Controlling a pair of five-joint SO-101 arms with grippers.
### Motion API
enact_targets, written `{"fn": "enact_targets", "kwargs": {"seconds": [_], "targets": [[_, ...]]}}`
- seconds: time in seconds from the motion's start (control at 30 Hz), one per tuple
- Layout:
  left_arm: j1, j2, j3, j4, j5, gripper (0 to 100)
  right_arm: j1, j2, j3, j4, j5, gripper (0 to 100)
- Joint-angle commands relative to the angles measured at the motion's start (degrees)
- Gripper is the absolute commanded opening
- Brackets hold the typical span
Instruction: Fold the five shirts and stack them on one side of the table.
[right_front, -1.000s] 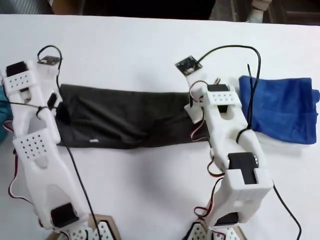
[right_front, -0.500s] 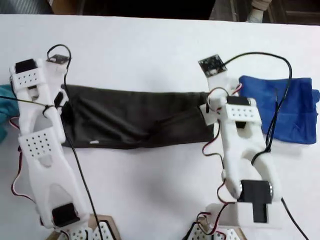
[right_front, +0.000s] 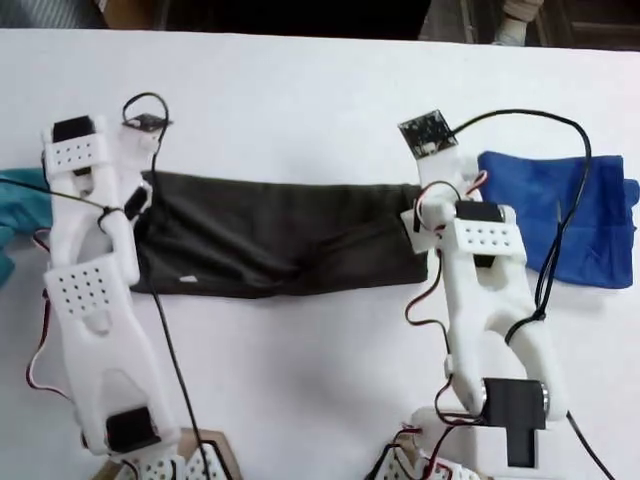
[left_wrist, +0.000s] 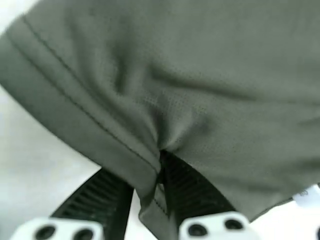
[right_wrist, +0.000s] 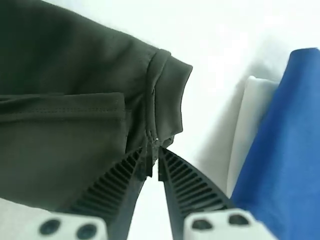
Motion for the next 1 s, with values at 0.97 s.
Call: {"fn": "enact_targets", "kwargs": {"seconds": [0.97], "targets": [[34.64, -44.13, 15.78, 0.26, 6.15, 2, 12.97, -3.74, -0.26, -5.14, -16.79, 3.6]]}}
